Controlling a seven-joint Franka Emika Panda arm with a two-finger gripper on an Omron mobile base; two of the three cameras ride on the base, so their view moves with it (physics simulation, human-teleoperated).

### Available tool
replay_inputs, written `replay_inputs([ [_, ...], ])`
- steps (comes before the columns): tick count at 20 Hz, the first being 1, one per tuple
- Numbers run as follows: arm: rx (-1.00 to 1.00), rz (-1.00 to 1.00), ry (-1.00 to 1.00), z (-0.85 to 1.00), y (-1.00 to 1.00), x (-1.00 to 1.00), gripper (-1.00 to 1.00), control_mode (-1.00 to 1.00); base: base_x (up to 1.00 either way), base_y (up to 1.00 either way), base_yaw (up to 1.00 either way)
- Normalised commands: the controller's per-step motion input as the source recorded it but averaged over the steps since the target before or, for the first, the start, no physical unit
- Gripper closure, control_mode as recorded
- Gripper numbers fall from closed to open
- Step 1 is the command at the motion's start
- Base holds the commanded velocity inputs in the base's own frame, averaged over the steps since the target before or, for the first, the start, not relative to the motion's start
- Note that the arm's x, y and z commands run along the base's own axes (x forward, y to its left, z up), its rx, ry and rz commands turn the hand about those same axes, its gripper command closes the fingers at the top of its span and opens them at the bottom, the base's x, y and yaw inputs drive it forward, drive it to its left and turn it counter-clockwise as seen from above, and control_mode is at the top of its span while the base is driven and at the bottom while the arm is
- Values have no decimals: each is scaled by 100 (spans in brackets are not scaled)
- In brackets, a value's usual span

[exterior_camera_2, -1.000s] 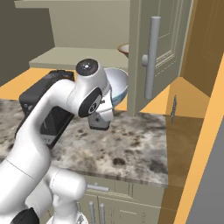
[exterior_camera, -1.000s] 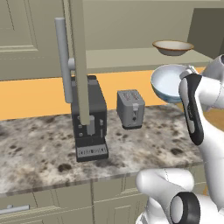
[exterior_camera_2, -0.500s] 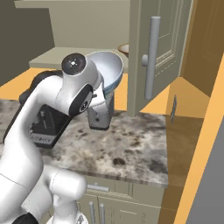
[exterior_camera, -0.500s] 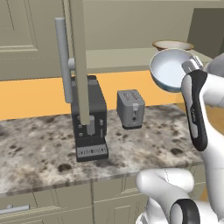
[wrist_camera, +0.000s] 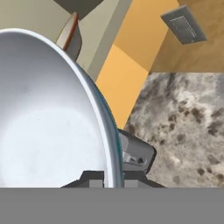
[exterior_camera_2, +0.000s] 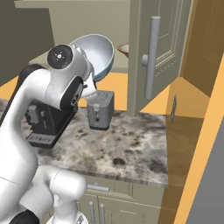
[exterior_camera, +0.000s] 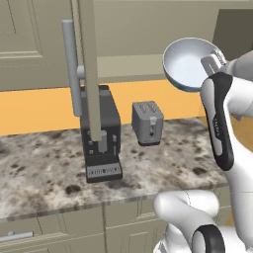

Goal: Open the cabinet. Pick the bowls from the counter and place them in the cabinet. Then close the cabinet.

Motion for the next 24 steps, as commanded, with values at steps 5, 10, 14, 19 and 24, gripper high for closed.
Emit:
replay_inputs([
  [5, 0, 2, -6, 33, 25, 1, 100, -100, 0, 0, 0],
  [10, 0, 0, -2, 29, 16, 21, 100, -100, 0, 0, 0],
  [14, 0, 0, 0, 16, 12, 32, 100, -100, 0, 0, 0],
  [19, 0, 1, 0, 3, 20, 38, 100, -100, 0, 0, 0],
  [24, 0, 2, -2, 0, 25, 15, 100, -100, 0, 0, 0],
])
